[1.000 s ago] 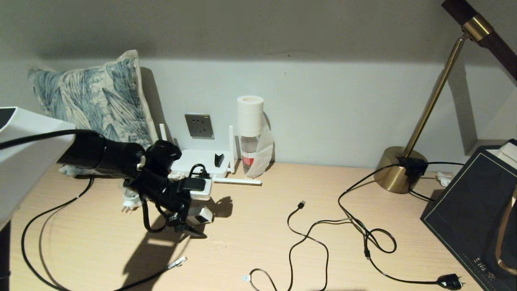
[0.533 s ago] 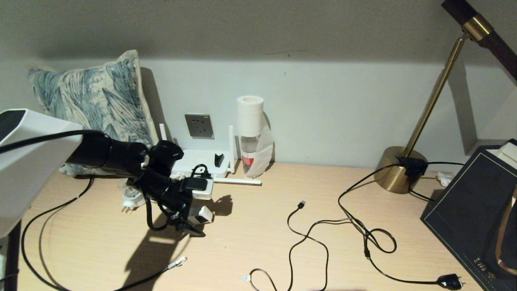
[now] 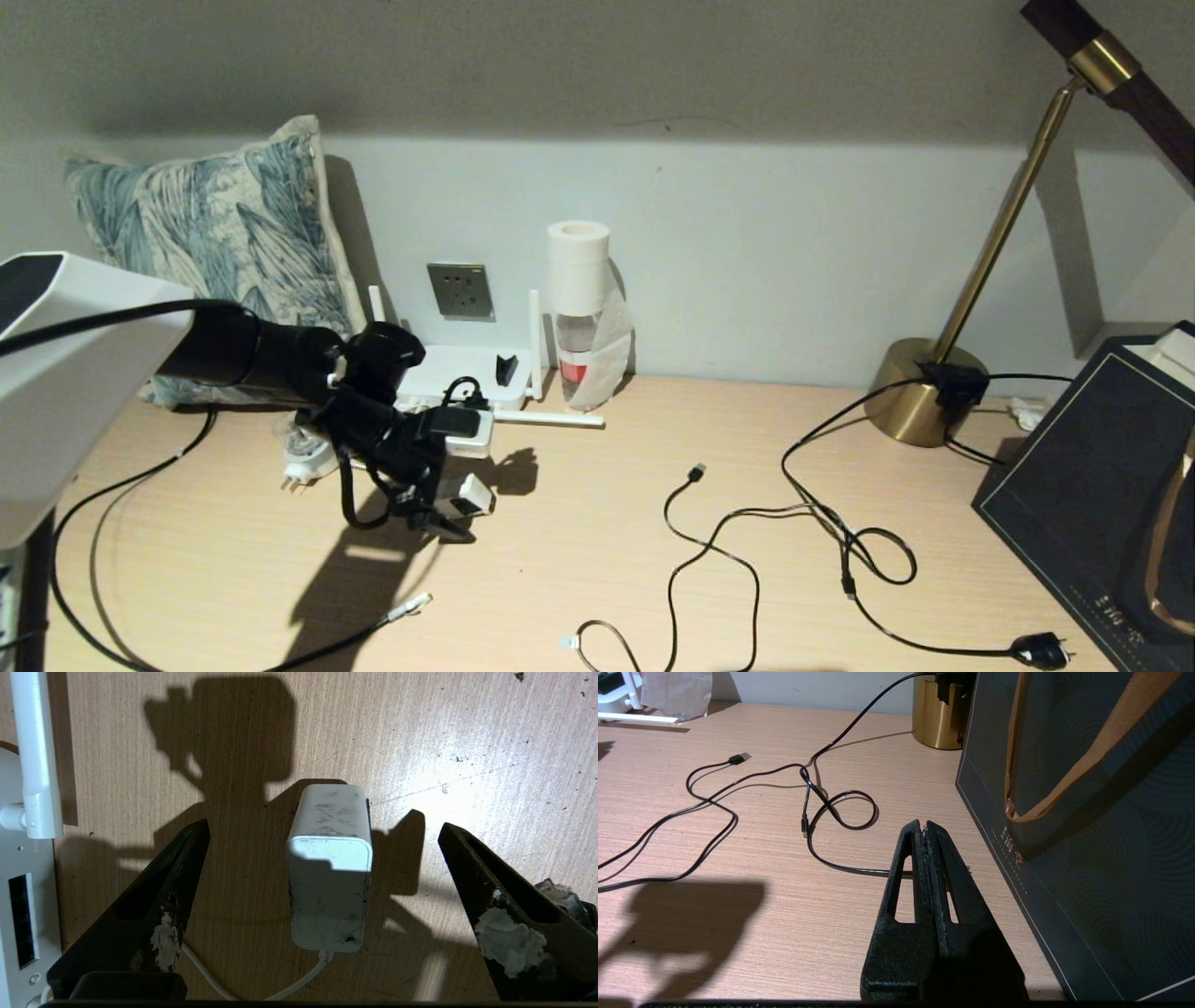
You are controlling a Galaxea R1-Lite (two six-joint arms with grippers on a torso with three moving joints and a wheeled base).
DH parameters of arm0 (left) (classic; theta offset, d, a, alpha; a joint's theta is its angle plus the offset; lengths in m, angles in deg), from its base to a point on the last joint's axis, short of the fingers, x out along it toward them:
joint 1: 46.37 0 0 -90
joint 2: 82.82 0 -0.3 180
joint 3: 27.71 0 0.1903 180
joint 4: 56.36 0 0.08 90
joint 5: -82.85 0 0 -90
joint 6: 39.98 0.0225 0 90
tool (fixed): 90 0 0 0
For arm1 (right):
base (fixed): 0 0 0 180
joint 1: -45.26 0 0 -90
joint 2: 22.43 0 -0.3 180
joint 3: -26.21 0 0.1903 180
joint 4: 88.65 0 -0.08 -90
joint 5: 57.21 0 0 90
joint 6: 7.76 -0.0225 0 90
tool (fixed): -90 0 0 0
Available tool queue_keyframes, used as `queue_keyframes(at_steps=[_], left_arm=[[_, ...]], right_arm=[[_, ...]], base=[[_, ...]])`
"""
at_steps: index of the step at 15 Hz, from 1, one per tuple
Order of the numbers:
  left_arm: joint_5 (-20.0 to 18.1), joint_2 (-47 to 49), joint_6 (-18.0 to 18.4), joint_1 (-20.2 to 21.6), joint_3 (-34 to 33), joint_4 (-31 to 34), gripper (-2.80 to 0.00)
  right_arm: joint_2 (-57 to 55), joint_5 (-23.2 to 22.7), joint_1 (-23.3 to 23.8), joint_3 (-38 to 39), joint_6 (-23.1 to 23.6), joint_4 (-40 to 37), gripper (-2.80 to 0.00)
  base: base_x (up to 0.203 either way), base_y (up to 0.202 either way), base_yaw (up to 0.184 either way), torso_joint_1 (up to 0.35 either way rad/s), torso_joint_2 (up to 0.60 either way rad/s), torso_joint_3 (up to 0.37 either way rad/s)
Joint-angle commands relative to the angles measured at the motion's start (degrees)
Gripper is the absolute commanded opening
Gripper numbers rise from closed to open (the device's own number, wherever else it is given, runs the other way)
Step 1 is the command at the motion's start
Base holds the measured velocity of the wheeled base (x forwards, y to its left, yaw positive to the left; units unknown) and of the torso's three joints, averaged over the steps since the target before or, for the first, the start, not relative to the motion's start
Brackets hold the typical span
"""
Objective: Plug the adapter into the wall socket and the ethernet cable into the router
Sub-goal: Pick up plug
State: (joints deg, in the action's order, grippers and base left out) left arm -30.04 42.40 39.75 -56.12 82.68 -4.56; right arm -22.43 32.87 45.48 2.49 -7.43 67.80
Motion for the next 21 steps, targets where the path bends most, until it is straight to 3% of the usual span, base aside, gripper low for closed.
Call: queue_keyframes(at_steps=[1,2,3,12,17,19,20,21], left_arm=[[-0.13,-0.15,0.42,0.0,0.08,0.13,0.0],[-0.13,-0.07,0.42,0.0,0.08,0.13,0.0],[-0.13,-0.02,0.37,0.0,0.12,0.04,-2.8],[0.57,1.05,0.42,0.0,-0.02,-0.64,-2.8],[-0.74,-8.04,-0.11,0.72,-4.39,-0.51,-2.8],[-3.4,-14.78,-1.96,1.56,-8.08,-1.35,-2.8],[-5.14,-18.61,-4.34,2.06,-10.33,-2.22,-2.8],[-6.55,-22.22,-9.12,2.5,-12.48,-3.9,-2.8]], right_arm=[[0.0,0.01,-0.04,0.0,0.09,0.01,-2.8],[0.0,0.01,0.04,0.0,0.05,0.01,-2.8],[0.0,0.01,0.02,0.0,0.03,0.01,-2.8],[0.0,0.01,-0.04,0.0,0.02,0.01,-2.8],[0.0,0.01,-0.04,0.0,0.03,0.01,-2.8],[0.0,0.01,-0.04,0.0,0.08,0.01,-2.8],[-0.09,0.01,-0.04,0.0,0.11,0.01,-2.8],[0.0,0.01,0.02,0.0,0.05,0.01,-2.8]], base=[[0.0,0.0,0.0,0.0,0.0,0.0],[0.0,0.0,0.0,0.0,0.0,0.0],[0.0,0.0,0.0,0.0,0.0,0.0],[0.0,0.0,0.0,0.0,0.0,0.0],[0.0,0.0,0.0,0.0,0.0,0.0],[0.0,0.0,0.0,0.0,0.0,0.0],[0.0,0.0,0.0,0.0,0.0,0.0],[0.0,0.0,0.0,0.0,0.0,0.0]])
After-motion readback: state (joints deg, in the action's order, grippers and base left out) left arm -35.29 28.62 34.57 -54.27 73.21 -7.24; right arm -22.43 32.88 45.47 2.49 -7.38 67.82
